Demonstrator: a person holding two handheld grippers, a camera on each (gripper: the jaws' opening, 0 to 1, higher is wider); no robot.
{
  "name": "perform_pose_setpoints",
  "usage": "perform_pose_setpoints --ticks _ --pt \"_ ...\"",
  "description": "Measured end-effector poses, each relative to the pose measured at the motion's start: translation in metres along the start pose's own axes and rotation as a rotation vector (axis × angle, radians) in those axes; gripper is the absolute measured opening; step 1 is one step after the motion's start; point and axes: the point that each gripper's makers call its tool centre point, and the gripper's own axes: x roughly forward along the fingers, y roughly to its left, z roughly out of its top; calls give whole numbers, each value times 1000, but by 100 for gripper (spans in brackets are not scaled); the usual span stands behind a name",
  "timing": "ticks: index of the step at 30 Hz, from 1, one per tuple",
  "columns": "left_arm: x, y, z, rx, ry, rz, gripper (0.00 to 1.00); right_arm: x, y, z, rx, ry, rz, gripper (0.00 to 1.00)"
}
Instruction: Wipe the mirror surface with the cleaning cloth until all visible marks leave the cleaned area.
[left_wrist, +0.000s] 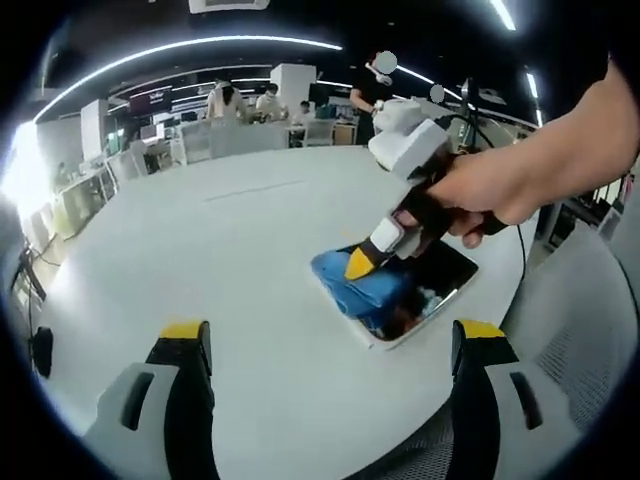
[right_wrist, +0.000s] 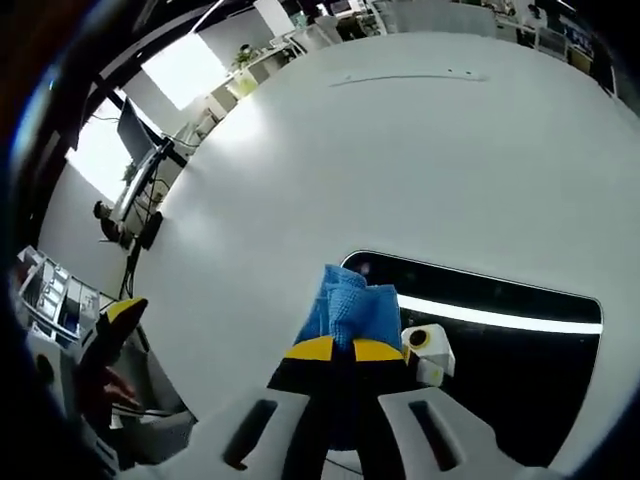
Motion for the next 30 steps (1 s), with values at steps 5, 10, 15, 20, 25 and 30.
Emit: perform_pose_setpoints --ticks 5,10,15,20,25,30 --pt "-1 2 0 7 -2 10 99 0 0 0 -9 -2 -2 0" --pt "-1 4 -1 -24 0 12 99 -1 4 -5 -34 14 0 0" --pt "1 -5 -4 -33 14 -34 99 0 3 -4 -23 11 6 0" --pt "0 -4 -3 -32 11 -28 99 -1 2 -4 -25 8 11 0" --pt "0 -5 -2 -37 6 -26 99 -6 -4 -6 -23 4 4 0" --pt "0 -7 -1 -39 7 -37 99 -13 -14 -10 -19 6 -3 0"
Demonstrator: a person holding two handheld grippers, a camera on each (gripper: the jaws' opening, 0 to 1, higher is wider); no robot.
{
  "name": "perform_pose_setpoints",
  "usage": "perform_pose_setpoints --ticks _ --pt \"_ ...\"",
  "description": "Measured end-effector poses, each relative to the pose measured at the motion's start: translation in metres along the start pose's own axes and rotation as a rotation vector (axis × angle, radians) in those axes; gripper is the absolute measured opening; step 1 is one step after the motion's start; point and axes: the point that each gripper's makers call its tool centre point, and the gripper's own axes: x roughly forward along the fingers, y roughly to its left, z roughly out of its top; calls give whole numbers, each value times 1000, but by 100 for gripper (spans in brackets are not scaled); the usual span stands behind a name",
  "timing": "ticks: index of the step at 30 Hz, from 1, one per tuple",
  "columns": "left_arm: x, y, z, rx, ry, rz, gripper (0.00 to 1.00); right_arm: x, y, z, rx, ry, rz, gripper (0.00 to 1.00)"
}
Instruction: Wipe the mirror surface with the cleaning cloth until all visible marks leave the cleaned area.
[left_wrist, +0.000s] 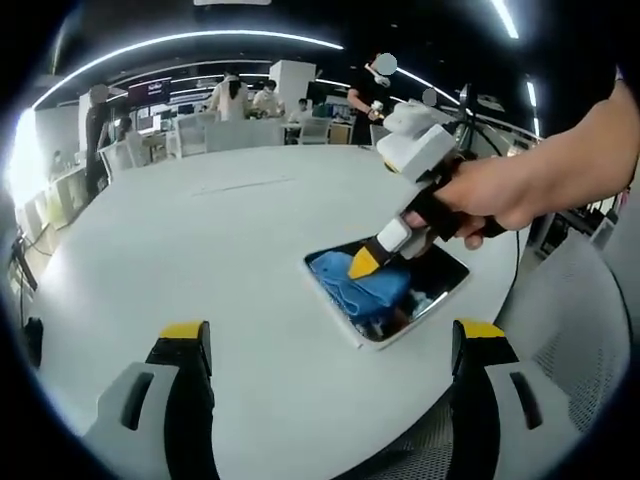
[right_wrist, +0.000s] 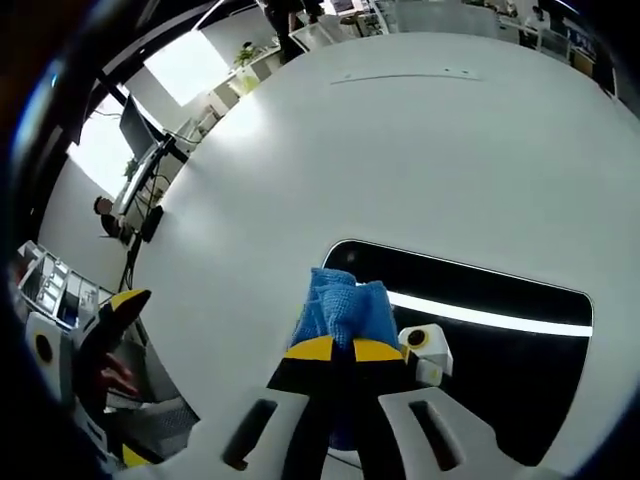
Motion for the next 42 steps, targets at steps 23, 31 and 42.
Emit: perform_pose_setpoints --ticks 23,31,42 --pt "0 3 1 5 -3 13 99 -27 -47 -14 31 -8 -11 0" --pt "-1 5 0 3 -4 22 99 -34 -61 -17 51 -17 -18 0" --pt "0 4 -2 17 8 17 99 -45 -84 -22 80 -25 -34 0"
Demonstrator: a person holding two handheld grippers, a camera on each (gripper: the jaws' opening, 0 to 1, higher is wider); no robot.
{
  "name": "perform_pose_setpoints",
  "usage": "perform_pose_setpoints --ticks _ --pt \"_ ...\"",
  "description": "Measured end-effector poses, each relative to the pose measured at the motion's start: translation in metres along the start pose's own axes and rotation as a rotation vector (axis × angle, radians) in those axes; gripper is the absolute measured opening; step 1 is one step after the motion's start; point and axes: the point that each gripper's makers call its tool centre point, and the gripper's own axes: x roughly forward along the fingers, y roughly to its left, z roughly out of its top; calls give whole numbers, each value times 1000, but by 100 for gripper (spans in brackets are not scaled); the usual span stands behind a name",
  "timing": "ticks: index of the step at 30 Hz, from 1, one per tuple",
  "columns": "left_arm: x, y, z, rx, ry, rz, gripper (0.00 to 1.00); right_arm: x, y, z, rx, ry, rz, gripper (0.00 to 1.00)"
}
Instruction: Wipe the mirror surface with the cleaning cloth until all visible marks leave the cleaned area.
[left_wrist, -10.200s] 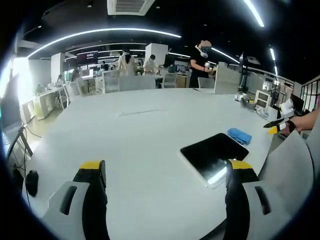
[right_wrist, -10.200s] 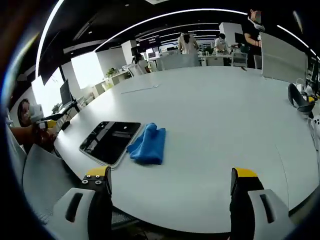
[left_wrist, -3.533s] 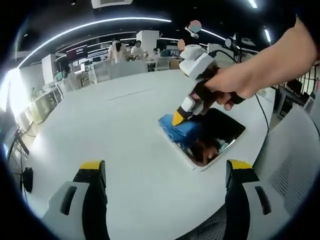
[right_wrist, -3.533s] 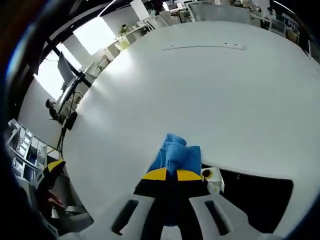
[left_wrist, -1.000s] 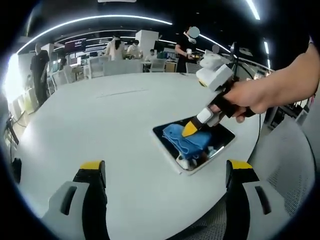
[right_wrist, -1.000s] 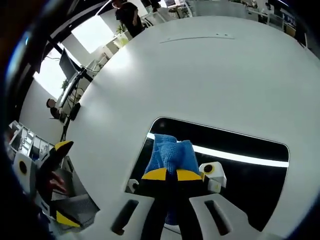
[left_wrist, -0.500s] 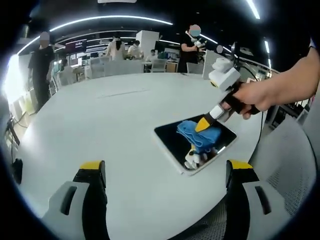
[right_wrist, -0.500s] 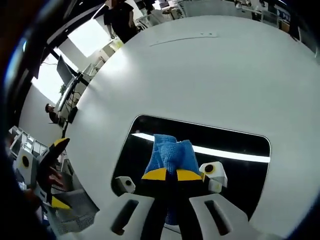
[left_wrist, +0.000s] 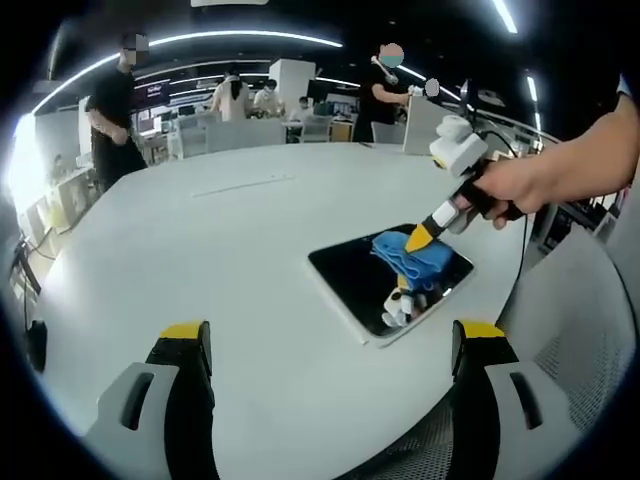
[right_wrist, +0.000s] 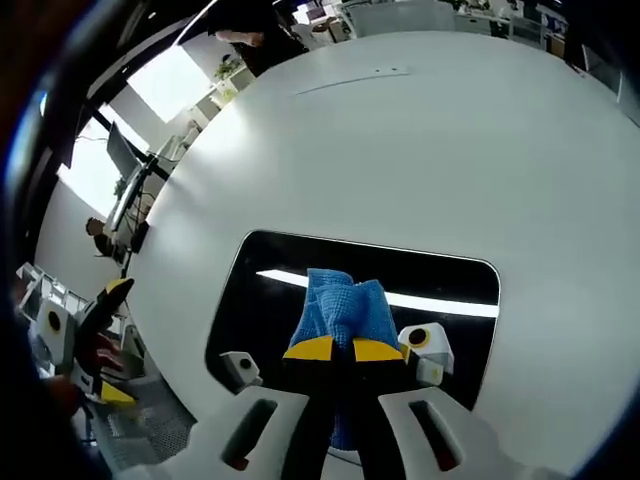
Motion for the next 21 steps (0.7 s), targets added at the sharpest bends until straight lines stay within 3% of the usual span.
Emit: perform_pose_setpoints --ticks 21 --pt "0 -1 -1 6 8 -4 99 -17 -36 -8 24 -1 -23 0"
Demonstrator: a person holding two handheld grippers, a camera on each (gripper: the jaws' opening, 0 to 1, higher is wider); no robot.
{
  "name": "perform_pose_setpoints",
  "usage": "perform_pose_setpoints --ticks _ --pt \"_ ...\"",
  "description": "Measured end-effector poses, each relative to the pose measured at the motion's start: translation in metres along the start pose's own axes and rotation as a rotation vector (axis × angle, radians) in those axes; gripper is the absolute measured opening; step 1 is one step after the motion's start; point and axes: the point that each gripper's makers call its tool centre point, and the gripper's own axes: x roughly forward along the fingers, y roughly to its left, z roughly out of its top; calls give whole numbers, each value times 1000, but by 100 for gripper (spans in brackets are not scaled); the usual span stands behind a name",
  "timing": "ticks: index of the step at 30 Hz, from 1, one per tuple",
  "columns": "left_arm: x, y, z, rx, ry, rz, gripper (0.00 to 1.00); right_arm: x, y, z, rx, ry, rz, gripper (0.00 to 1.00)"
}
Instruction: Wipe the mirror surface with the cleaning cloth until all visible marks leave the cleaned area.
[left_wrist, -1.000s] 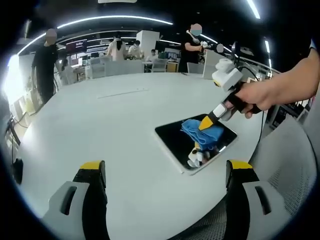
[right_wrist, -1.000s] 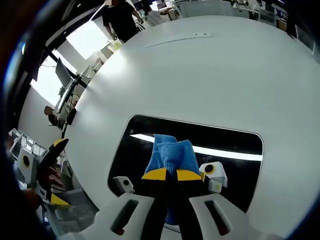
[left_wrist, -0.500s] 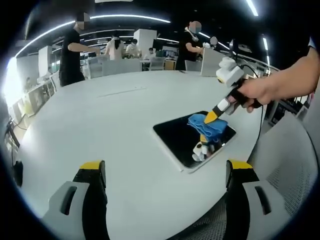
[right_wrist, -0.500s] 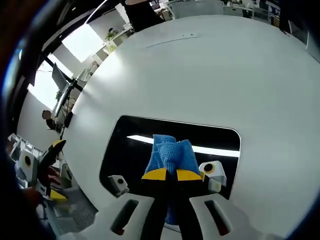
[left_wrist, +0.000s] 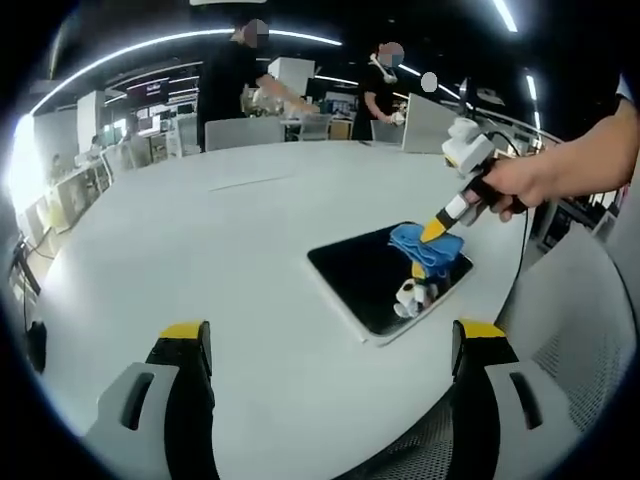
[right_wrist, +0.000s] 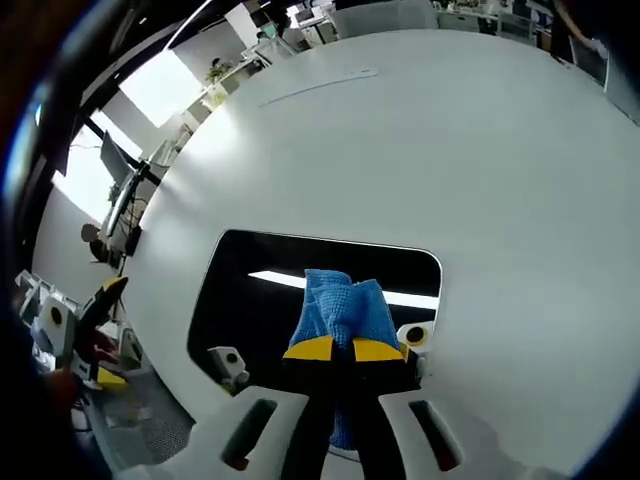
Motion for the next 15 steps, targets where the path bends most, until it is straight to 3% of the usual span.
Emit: perform_pose_setpoints --ticks 15 --pt "-1 1 4 -6 -22 5 99 -15 -29 -7 12 -1 -41 0"
